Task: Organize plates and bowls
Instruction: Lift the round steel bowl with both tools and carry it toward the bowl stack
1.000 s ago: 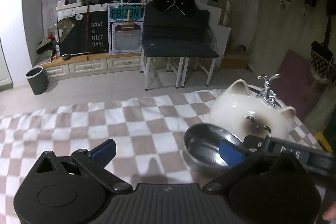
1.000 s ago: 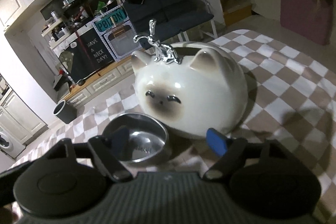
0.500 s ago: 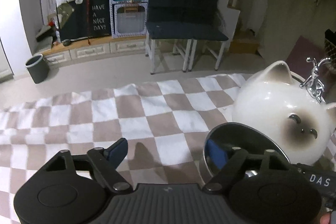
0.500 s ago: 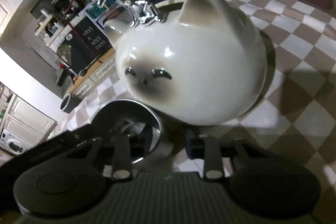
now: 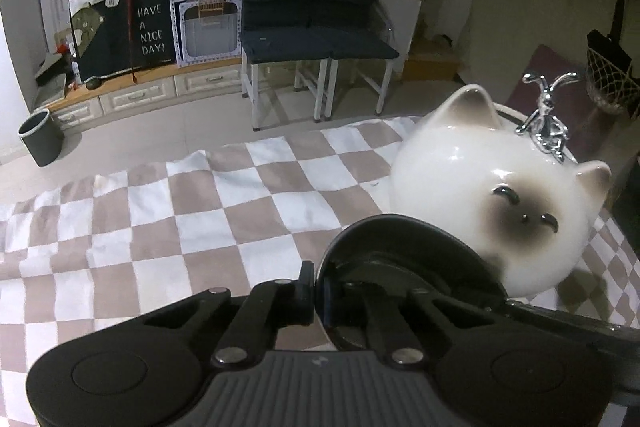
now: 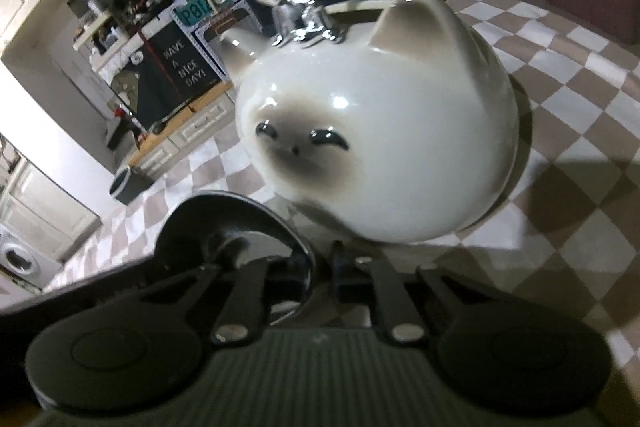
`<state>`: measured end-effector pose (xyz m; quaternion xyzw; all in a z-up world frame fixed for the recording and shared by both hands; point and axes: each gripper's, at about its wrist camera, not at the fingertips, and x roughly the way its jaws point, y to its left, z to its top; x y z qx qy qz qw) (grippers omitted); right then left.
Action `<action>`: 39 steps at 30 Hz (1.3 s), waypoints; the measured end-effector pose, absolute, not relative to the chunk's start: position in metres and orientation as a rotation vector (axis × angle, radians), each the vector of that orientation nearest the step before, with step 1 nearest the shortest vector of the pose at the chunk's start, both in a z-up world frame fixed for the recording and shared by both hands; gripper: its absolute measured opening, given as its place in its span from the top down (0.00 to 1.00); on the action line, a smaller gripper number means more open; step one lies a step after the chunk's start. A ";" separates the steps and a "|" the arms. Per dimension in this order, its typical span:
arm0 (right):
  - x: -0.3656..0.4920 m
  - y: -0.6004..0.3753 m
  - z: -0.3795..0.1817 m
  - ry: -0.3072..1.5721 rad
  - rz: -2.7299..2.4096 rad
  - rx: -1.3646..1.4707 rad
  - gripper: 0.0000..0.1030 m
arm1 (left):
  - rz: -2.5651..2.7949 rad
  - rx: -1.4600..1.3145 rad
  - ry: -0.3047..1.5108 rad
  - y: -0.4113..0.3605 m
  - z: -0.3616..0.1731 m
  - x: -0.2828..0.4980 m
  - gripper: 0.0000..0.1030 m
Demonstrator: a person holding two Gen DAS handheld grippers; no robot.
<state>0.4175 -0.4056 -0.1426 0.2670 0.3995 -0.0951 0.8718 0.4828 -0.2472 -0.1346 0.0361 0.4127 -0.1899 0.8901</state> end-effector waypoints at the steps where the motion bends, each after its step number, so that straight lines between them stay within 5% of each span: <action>1: 0.418 -0.405 -0.144 0.837 -0.195 0.550 0.89 | -0.394 0.078 0.852 -0.246 -0.132 0.480 0.95; 39: 0.275 -0.250 -0.020 0.783 0.135 0.319 0.90 | -0.293 0.021 0.707 -0.054 -0.001 0.252 0.92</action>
